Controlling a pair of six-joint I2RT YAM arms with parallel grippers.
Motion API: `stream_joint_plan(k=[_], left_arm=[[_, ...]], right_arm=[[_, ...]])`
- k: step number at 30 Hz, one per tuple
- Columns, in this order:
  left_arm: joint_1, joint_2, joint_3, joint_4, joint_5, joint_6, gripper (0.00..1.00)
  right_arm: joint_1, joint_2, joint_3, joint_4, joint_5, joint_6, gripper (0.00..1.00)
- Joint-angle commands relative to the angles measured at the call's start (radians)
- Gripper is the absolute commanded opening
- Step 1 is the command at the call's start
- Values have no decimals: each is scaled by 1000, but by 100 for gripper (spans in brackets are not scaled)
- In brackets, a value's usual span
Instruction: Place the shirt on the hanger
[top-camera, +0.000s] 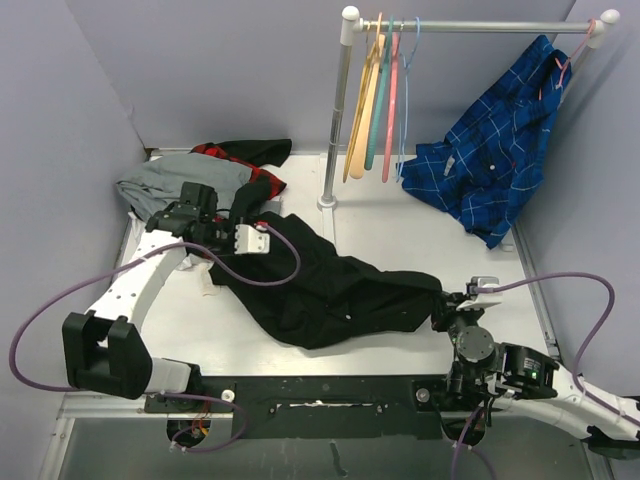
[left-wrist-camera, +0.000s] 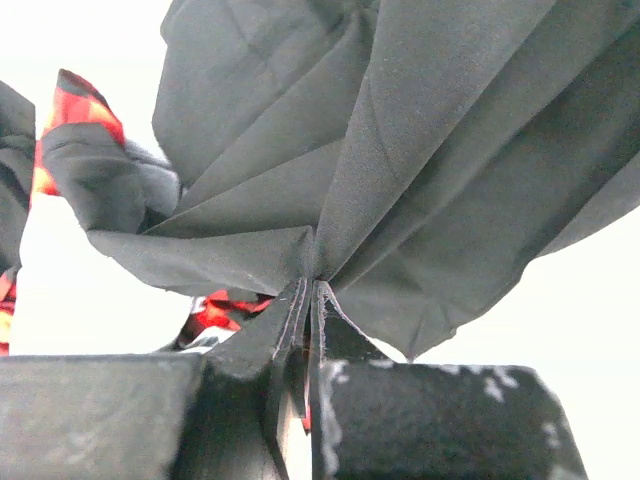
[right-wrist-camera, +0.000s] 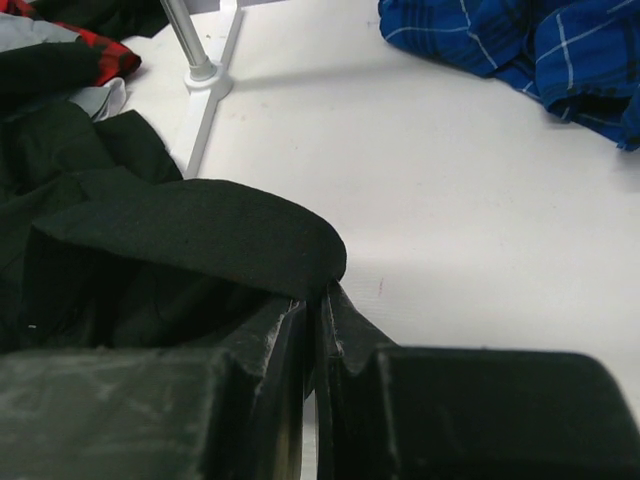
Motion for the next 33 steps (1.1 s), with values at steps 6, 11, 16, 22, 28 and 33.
stream_joint_plan(k=[6, 11, 16, 22, 28, 33], left_arm=[[67, -101, 209, -148, 121, -7, 0], [76, -119, 289, -211, 126, -48, 0], [141, -141, 390, -200, 82, -71, 0], [386, -230, 425, 21, 213, -120, 0], [359, -186, 471, -403, 454, -134, 45], [72, -250, 142, -202, 445, -389, 74]], right_arm=[[8, 16, 135, 197, 7, -269, 0], [9, 194, 253, 409, -190, -536, 0], [8, 425, 448, 580, -326, -814, 0], [6, 620, 705, 720, -389, -1071, 0], [6, 641, 744, 651, -394, -1068, 0], [7, 512, 591, 651, -369, -976, 0]])
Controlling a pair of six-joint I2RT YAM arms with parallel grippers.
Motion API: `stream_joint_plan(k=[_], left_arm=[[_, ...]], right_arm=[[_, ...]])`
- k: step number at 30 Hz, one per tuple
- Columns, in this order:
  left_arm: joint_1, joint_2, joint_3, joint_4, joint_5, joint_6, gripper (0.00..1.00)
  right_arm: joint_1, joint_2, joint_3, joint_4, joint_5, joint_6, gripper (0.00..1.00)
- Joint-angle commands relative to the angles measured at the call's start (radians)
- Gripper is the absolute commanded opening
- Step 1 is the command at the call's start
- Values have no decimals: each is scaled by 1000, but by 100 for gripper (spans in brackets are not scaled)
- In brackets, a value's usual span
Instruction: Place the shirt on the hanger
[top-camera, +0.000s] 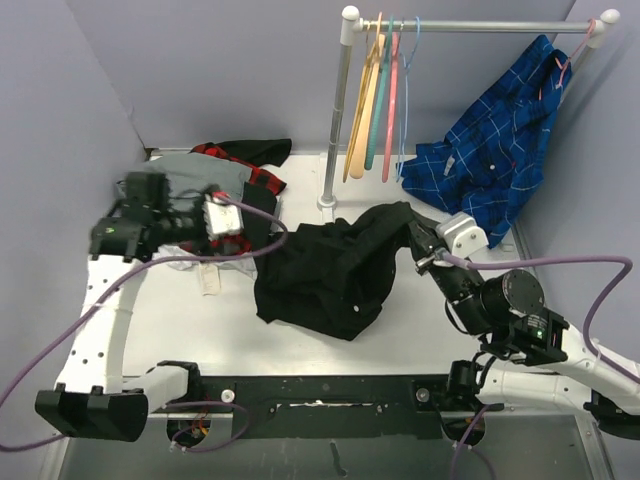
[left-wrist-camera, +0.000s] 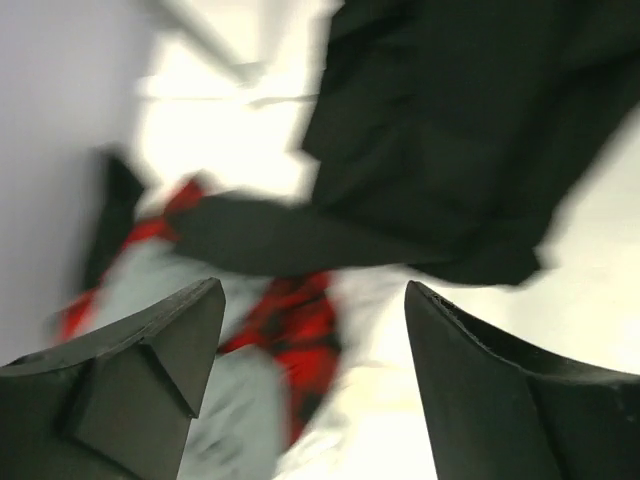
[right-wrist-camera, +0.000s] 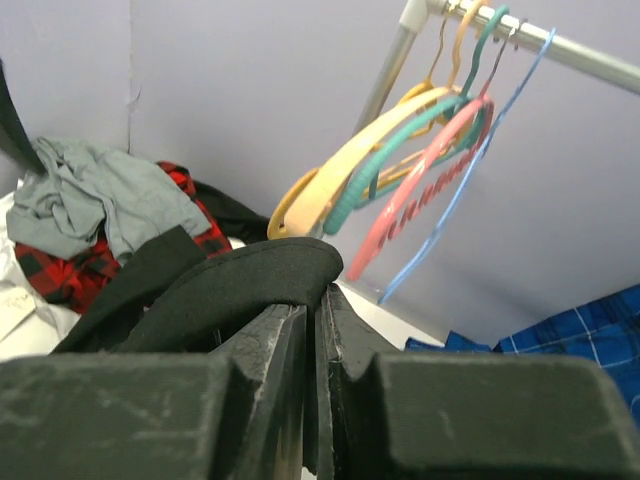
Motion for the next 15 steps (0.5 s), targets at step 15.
stream_joint_plan(k=[15], left_arm=[[-353, 396, -30, 95, 441, -257, 98]], right_arm=[[6, -333, -161, -214, -231, 127, 0]])
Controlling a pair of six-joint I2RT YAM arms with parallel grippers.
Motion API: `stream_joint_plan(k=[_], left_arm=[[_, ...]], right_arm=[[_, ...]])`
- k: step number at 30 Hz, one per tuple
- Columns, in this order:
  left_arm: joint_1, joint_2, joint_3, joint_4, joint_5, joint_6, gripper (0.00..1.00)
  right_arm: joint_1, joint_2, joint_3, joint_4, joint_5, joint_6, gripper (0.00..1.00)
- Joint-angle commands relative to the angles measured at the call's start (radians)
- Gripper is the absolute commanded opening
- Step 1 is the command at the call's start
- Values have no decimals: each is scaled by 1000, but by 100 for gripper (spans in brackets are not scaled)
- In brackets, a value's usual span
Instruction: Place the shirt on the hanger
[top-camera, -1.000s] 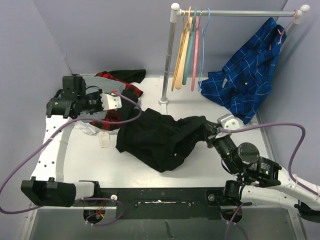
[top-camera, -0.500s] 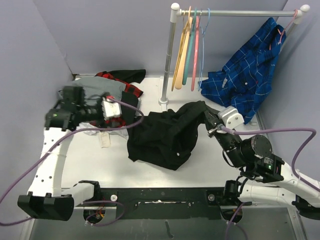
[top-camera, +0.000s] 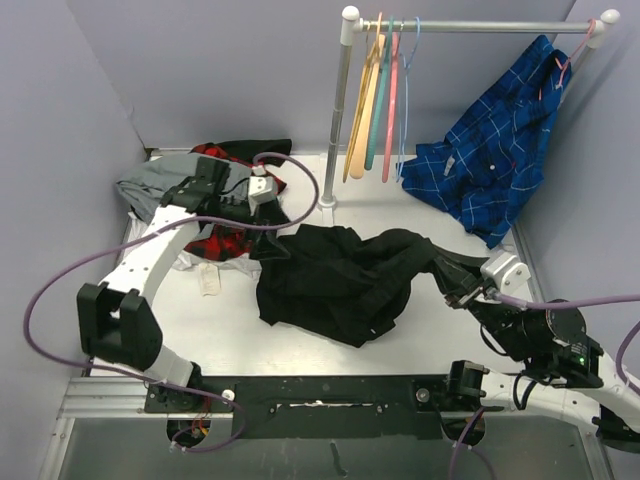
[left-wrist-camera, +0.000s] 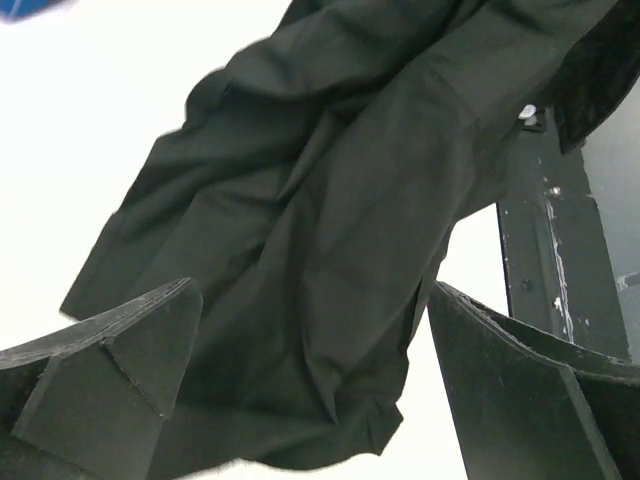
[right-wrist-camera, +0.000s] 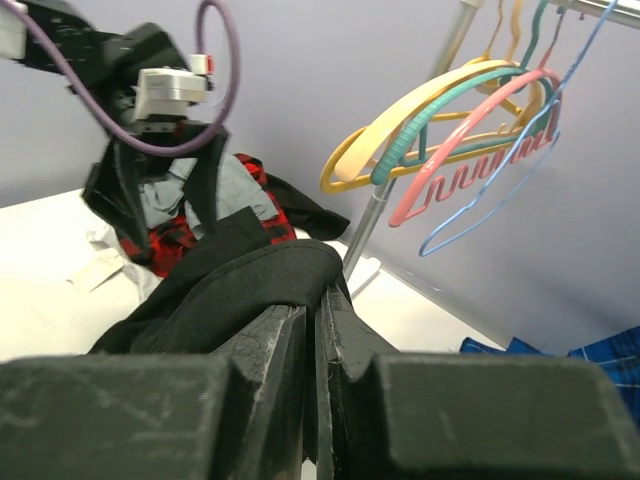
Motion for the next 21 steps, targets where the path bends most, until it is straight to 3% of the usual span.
stream_joint_plan(k=[1, 5, 21], left_arm=[[-174, 79, 149, -193, 27, 246, 98], [-287, 90, 154, -192, -20, 297, 96], [-386, 233, 152, -69, -22, 262, 82]], right_arm=[[6, -17, 21, -51, -61, 10, 0], [6, 1, 39, -80, -33, 6, 0], [7, -14, 47, -48, -53, 17, 0]])
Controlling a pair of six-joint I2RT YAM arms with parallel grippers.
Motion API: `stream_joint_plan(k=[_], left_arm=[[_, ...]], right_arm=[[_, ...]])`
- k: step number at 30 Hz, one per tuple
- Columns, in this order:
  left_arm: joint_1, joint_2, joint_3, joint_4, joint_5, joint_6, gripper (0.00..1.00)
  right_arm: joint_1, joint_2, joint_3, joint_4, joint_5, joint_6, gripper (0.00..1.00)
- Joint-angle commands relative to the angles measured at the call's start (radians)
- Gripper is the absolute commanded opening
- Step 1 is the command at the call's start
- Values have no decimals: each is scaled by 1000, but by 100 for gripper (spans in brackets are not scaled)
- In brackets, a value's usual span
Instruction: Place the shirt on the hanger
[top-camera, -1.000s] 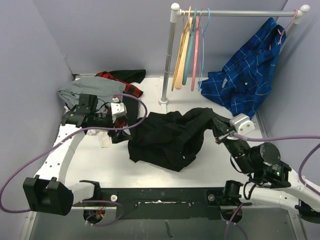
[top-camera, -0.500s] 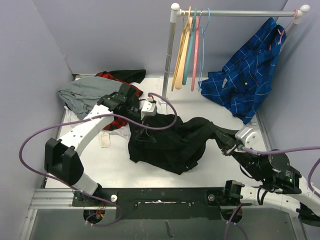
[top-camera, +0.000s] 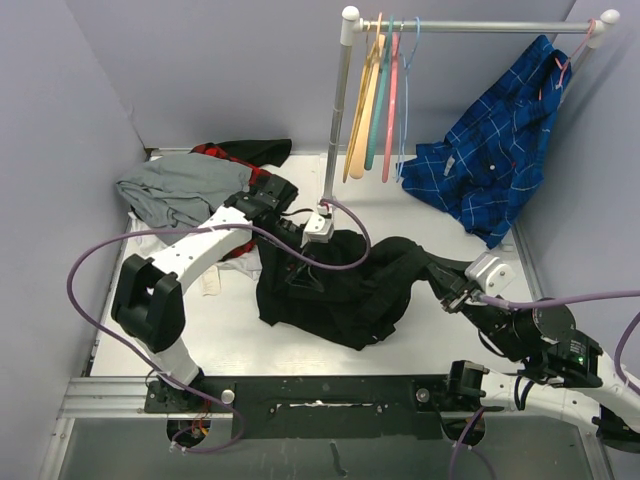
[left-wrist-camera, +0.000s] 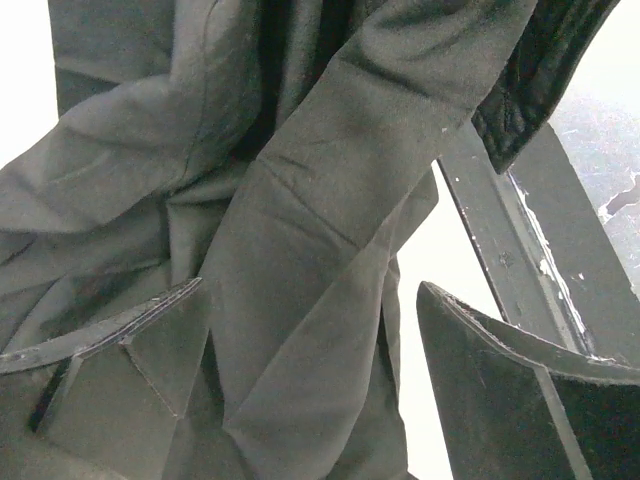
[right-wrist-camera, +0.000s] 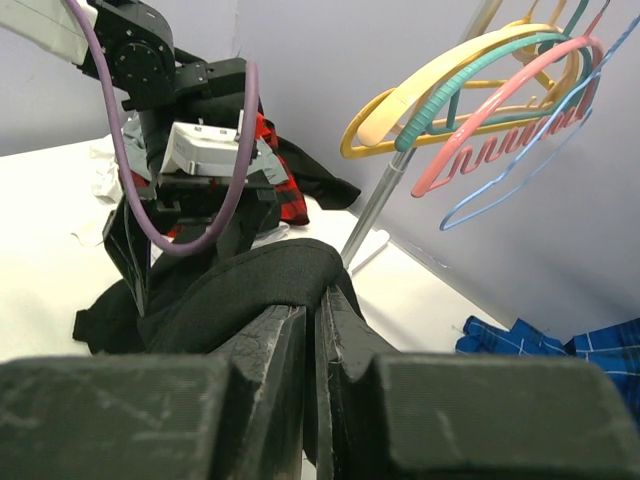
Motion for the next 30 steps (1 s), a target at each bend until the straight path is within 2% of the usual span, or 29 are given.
stream_joint_plan(k=[1, 4, 6, 7, 8, 12, 15, 24, 27, 30], left_arm=[[-35, 25, 17, 63, 35, -14, 78], [-39, 39, 1, 86, 49, -34, 56], [-39, 40, -1, 79, 65, -40, 28], [-39, 36, 0, 70, 66, -39, 8], [-39, 27, 3, 54, 60, -38, 0], [-15, -55, 28, -93, 9, 39, 0], [29, -121, 97, -264, -39, 117, 0], [326, -238, 512, -738, -34, 334, 0], [352, -255, 651, -817, -103, 357, 0], [353, -257, 805, -859, -174, 327, 0]], right_arm=[[6, -14, 45, 69, -15, -1, 0], [7, -32, 43, 71, -12, 0, 0], [6, -45, 39, 71, -3, 1, 0], [7, -50, 36, 70, 10, 4, 0], [7, -55, 36, 69, 27, 7, 0], [6, -42, 37, 96, 132, 58, 0], [6, 17, 63, 113, 177, 86, 0], [4, 272, 265, 217, 330, 52, 0], [5, 347, 361, 245, 335, 61, 0], [5, 436, 488, 234, 275, 82, 0]])
